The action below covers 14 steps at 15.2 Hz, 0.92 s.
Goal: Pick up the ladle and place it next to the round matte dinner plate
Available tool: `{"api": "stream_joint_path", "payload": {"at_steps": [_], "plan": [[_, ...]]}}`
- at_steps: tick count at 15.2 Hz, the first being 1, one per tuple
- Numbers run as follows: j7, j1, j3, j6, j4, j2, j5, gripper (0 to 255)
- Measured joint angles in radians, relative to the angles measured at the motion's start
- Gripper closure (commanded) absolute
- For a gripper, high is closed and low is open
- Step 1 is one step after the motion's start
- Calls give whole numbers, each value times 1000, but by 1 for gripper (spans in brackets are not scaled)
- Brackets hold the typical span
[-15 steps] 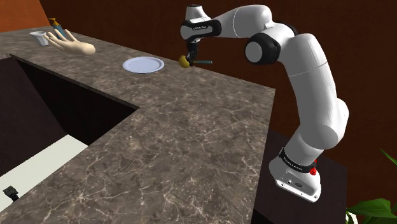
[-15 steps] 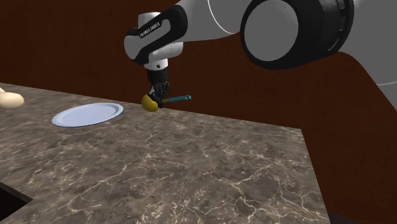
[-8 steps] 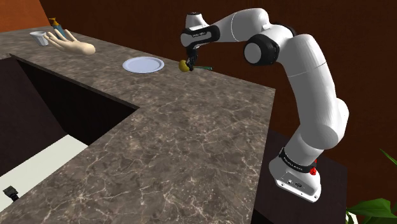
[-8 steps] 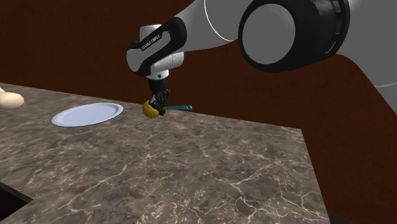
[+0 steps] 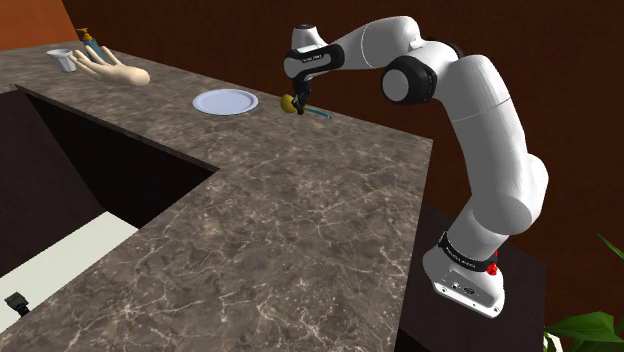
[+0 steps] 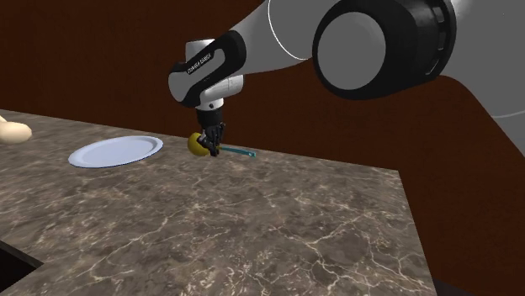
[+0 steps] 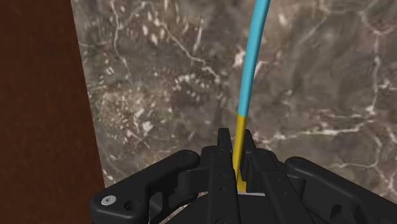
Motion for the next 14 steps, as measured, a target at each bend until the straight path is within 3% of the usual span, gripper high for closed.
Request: {"api": "stream_joint_path", "payload": {"at_steps": [1,2,8,14], "plan": [[0,0,0,1,-2,-1,0,255],[0,0,0,1,-2,-1,0,0],[0,1,1,1,-3,0,0,0],[4,13,-4,-79,20,-59,-7,0]]}}
